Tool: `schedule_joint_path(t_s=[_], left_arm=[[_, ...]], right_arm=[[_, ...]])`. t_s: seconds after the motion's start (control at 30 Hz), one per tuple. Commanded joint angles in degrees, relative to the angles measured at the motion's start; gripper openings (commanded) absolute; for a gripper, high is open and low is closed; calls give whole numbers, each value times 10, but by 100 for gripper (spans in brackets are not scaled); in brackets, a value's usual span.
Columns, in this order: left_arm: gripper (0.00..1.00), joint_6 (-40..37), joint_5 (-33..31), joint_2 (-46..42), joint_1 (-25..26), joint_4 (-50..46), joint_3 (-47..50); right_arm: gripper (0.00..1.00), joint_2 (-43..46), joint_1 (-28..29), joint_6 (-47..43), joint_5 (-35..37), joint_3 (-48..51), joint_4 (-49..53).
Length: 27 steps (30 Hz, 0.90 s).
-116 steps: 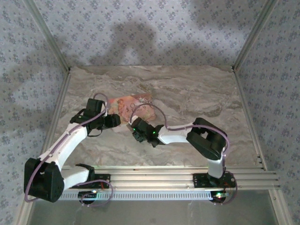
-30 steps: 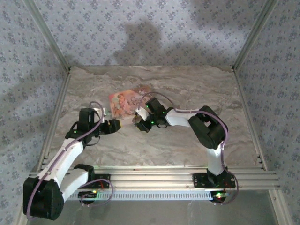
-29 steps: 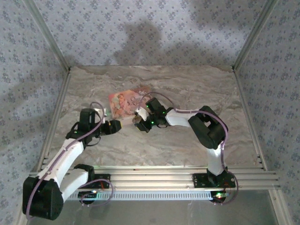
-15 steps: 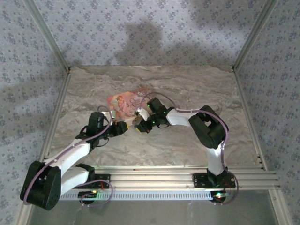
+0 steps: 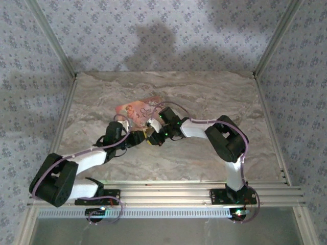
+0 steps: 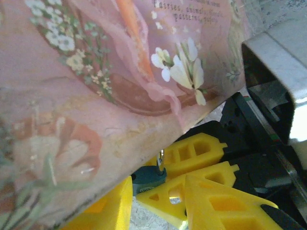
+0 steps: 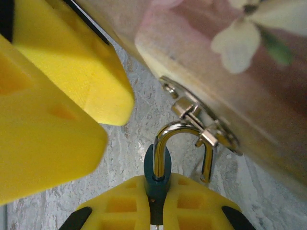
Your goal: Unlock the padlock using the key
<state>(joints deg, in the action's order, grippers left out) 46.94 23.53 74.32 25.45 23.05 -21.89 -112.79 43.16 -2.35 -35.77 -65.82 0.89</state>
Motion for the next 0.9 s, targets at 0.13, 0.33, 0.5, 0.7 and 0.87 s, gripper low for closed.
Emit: schedule_joint_path(t_s=[0.13,0.33,0.5,0.7,0.87], left_arm=[[34,-6,1,32,1,71,13],[45,-22,17,44,0,114,39],[46,-15,66,92,0,205,41],[45,57,117,190,-6,398,52],[45,110,132,255,-7,515,55]], right_arm=[[0,21,0,0,-47,-11,8],[0,19,-12,16,-104,-14,3],[0,11,-20,38,-158,-20,4],[0,11,-28,74,-193,-20,-23],[0,12,-33,95,-207,-20,-36]])
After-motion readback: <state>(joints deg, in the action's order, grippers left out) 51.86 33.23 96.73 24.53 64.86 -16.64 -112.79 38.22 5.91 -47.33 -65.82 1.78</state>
